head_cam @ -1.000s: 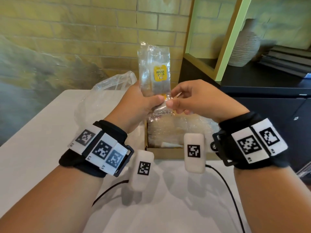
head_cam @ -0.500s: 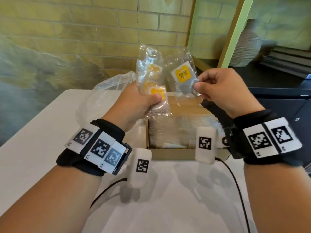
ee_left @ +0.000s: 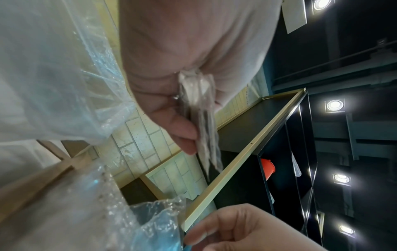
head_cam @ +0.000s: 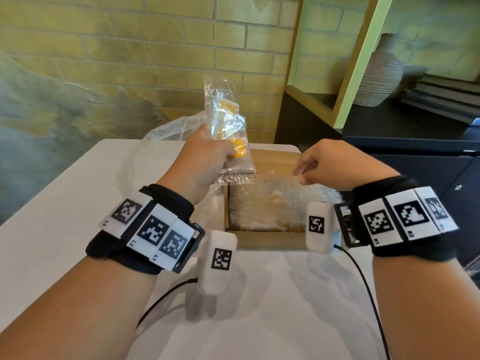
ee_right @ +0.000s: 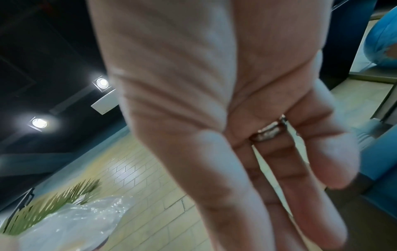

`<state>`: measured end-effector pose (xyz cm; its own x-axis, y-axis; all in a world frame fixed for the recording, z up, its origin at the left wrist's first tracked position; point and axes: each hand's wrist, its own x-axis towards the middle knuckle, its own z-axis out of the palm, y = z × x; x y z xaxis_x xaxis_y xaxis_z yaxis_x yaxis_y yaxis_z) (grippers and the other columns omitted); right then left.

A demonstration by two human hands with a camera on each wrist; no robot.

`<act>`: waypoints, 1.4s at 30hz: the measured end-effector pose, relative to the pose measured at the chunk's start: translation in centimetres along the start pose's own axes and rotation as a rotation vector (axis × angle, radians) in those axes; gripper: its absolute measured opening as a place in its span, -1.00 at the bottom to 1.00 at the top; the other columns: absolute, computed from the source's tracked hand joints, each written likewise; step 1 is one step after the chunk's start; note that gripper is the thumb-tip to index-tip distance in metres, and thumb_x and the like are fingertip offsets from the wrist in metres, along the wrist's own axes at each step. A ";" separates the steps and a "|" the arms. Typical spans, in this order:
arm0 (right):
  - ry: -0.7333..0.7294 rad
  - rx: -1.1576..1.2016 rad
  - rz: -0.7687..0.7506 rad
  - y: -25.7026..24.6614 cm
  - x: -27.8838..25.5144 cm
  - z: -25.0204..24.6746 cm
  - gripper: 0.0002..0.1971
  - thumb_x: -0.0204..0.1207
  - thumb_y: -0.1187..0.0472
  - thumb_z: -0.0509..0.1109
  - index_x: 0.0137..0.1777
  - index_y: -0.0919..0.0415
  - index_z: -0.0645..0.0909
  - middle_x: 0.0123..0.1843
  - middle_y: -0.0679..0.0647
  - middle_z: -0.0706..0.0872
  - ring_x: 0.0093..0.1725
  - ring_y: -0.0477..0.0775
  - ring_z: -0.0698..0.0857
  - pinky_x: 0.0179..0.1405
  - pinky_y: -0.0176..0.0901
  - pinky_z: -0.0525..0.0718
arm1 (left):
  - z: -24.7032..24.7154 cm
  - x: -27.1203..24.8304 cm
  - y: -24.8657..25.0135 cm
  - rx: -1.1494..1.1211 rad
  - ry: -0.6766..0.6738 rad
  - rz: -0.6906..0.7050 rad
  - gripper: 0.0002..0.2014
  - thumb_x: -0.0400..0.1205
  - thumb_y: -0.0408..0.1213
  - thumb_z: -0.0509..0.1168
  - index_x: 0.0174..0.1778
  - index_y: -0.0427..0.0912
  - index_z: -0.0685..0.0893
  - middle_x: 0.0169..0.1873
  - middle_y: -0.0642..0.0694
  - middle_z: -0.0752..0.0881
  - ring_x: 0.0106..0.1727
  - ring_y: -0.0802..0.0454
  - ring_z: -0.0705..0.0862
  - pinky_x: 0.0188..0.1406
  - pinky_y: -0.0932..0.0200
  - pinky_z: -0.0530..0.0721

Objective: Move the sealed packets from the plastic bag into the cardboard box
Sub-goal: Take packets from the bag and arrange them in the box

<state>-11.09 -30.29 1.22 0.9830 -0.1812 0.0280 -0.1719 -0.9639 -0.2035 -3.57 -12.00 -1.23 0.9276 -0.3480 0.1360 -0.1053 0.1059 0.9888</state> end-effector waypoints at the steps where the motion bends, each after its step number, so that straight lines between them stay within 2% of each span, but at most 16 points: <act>1: 0.027 0.023 -0.009 -0.1 -0.1 -0.2 -0.79 0.51 0.18 0.42 0.14 0.04 0.69 0.11 -0.03 0.72 0.08 -0.11 0.60 0.11 -0.26 0.42 | 0.1 0.0 0.0 0.001 -0.013 0.008 -0.67 0.55 -0.57 0.20 -0.14 0.04 0.49 -0.24 -0.15 0.58 -0.14 -0.12 0.59 -0.36 0.12 0.51; 4: 0.145 0.199 -0.069 -0.6 -0.4 -0.6 -0.71 0.51 0.02 0.40 0.20 0.01 0.66 0.04 -0.10 0.69 0.03 -0.16 0.60 0.02 -0.29 0.44 | 0.4 -0.3 -0.1 0.013 -0.037 0.020 -0.68 0.54 -0.58 0.23 -0.10 0.01 0.52 -0.18 -0.16 0.62 -0.12 -0.09 0.61 -0.23 0.08 0.59; 6: 0.161 0.367 -0.119 -1.6 -0.6 -0.5 -0.61 0.46 -0.06 0.41 0.27 0.00 0.62 -0.01 -0.11 0.72 -0.03 -0.18 0.65 -0.07 -0.34 0.52 | 0.7 -0.6 -0.1 0.036 -0.069 0.032 -0.73 0.53 -0.57 0.27 0.02 -0.13 0.57 -0.14 -0.19 0.67 -0.12 -0.10 0.67 -0.15 0.02 0.63; 10: 0.109 0.486 -0.186 -3.4 0.1 1.0 -0.40 0.37 -0.06 0.50 0.41 0.00 0.47 -0.16 0.02 0.78 -0.26 -0.22 0.71 -0.22 -0.36 0.62 | 1.1 -0.7 -0.6 0.056 -0.102 0.065 -0.64 0.55 -0.47 0.34 0.27 -0.21 0.57 -0.08 -0.16 0.75 -0.16 -0.03 0.76 -0.31 0.17 0.67; 14: 0.167 0.591 -0.158 -3.3 0.6 1.4 -0.64 0.41 0.19 0.51 0.19 0.11 0.55 -0.25 0.06 0.78 -0.37 -0.18 0.72 -0.31 -0.33 0.66 | 1.2 -0.7 -0.9 0.061 -0.109 0.073 -0.65 0.55 -0.45 0.36 0.26 -0.22 0.58 -0.05 -0.17 0.75 -0.10 -0.04 0.74 -0.19 0.13 0.68; 17: 0.219 0.578 -0.139 -2.3 0.4 0.7 -0.84 0.45 0.25 0.48 -0.02 0.12 0.60 -0.26 0.02 0.76 -0.45 -0.31 0.68 -0.45 -0.52 0.59 | 1.0 -0.6 -0.9 0.097 -0.138 0.075 -0.67 0.52 -0.49 0.38 0.20 -0.22 0.60 -0.10 -0.14 0.76 -0.13 0.00 0.75 -0.20 0.15 0.71; 19: 0.248 0.512 -0.111 -1.2 0.2 -0.1 -0.93 0.47 0.22 0.45 -0.10 0.08 0.62 -0.23 0.04 0.76 -0.35 -0.25 0.70 -0.31 -0.41 0.66 | 0.8 -0.6 -0.7 0.118 -0.125 0.077 -0.72 0.51 -0.50 0.38 0.11 -0.21 0.60 -0.22 -0.12 0.71 -0.31 0.08 0.68 -0.41 0.30 0.62; 22: 0.204 0.423 -0.070 0.1 -0.5 -1.2 -0.95 0.46 0.17 0.46 -0.16 0.13 0.68 -0.15 0.16 0.79 -0.18 0.04 0.70 0.03 0.04 0.67 | 0.5 -0.3 -0.4 0.068 -0.046 0.066 -0.74 0.52 -0.56 0.33 0.00 -0.12 0.59 -0.15 -0.24 0.67 -0.20 -0.05 0.65 -0.24 0.14 0.63; 24: 0.108 0.345 -0.066 0.3 -1.1 -1.7 -0.94 0.44 0.15 0.49 -0.17 0.12 0.72 -0.17 0.09 0.80 -0.17 0.00 0.70 0.04 -0.02 0.63 | 0.2 -0.2 -0.2 0.038 0.000 0.058 -0.70 0.52 -0.55 0.33 0.09 -0.12 0.58 -0.12 -0.21 0.68 -0.18 -0.04 0.65 -0.19 0.11 0.65; 27: -0.013 0.245 -0.056 -0.1 -1.4 -1.6 -0.97 0.43 0.15 0.50 -0.15 0.03 0.74 -0.18 -0.11 0.78 -0.13 -0.17 0.70 -0.07 -0.30 0.56 | -0.1 0.0 -0.1 0.014 0.016 0.051 -0.65 0.53 -0.53 0.33 0.18 -0.13 0.57 -0.06 -0.17 0.72 -0.15 -0.01 0.70 -0.14 0.08 0.70; 32: -0.104 0.128 -0.033 -0.8 -1.3 -0.8 -0.93 0.44 0.21 0.47 -0.19 0.00 0.73 -0.23 -0.15 0.70 -0.19 -0.23 0.61 -0.28 -0.39 0.40 | 0.1 -0.4 0.1 0.026 -0.024 0.064 -0.69 0.51 -0.57 0.29 -0.08 0.00 0.58 -0.09 -0.22 0.72 -0.12 -0.05 0.68 -0.18 0.10 0.66; 34: -0.126 0.107 -0.030 -0.9 -1.1 -0.5 -0.92 0.44 0.21 0.47 -0.19 -0.01 0.73 -0.22 -0.19 0.69 -0.20 -0.26 0.59 -0.29 -0.41 0.38 | 0.2 -0.5 0.1 0.013 -0.049 0.052 -0.69 0.51 -0.60 0.26 -0.10 -0.02 0.57 -0.16 -0.16 0.77 -0.17 -0.02 0.70 -0.25 0.15 0.64; 36: -0.150 0.093 -0.036 -1.0 -1.0 -0.4 -0.92 0.44 0.20 0.47 -0.19 -0.02 0.71 -0.25 -0.20 0.67 -0.22 -0.26 0.58 -0.28 -0.40 0.39 | 0.5 -0.8 0.3 0.002 -0.055 0.028 -0.70 0.43 -0.56 0.27 -0.07 -0.06 0.58 -0.15 -0.28 0.79 -0.12 -0.12 0.73 -0.17 0.07 0.66; 38: -0.131 0.112 -0.054 -1.0 -0.9 -0.5 -0.94 0.45 0.17 0.47 -0.13 -0.03 0.72 -0.21 -0.18 0.69 -0.15 -0.25 0.62 -0.24 -0.42 0.42 | 0.6 -1.0 0.4 -0.008 -0.066 0.008 -0.60 0.27 -0.46 0.26 0.02 -0.08 0.59 0.10 -0.49 0.67 0.01 -0.32 0.69 -0.05 -0.12 0.64; 39: -0.098 0.136 -0.073 -1.1 -0.9 -0.6 -0.94 0.46 0.13 0.46 -0.09 -0.03 0.72 -0.17 -0.17 0.71 -0.10 -0.22 0.64 -0.21 -0.44 0.43 | 0.6 -1.0 0.4 -0.011 -0.075 0.001 -0.58 0.24 -0.44 0.26 0.03 -0.08 0.58 0.14 -0.52 0.63 0.02 -0.32 0.66 -0.07 -0.12 0.62; 42: 0.009 0.306 -0.134 -1.5 -1.0 -0.8 -0.83 0.45 0.00 0.44 0.01 -0.03 0.68 -0.20 -0.12 0.75 -0.17 -0.25 0.70 -0.26 -0.46 0.50 | 0.5 -0.9 0.1 0.017 -0.132 0.018 -0.65 0.43 -0.54 0.33 0.11 -0.18 0.56 -0.03 -0.37 0.69 -0.02 -0.22 0.66 -0.14 0.01 0.62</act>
<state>-11.87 -28.83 2.32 0.9948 -0.0597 0.0824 -0.0126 -0.8759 -0.4823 -4.63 -12.16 -1.22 0.8705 -0.4657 0.1595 -0.1284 0.0979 0.9869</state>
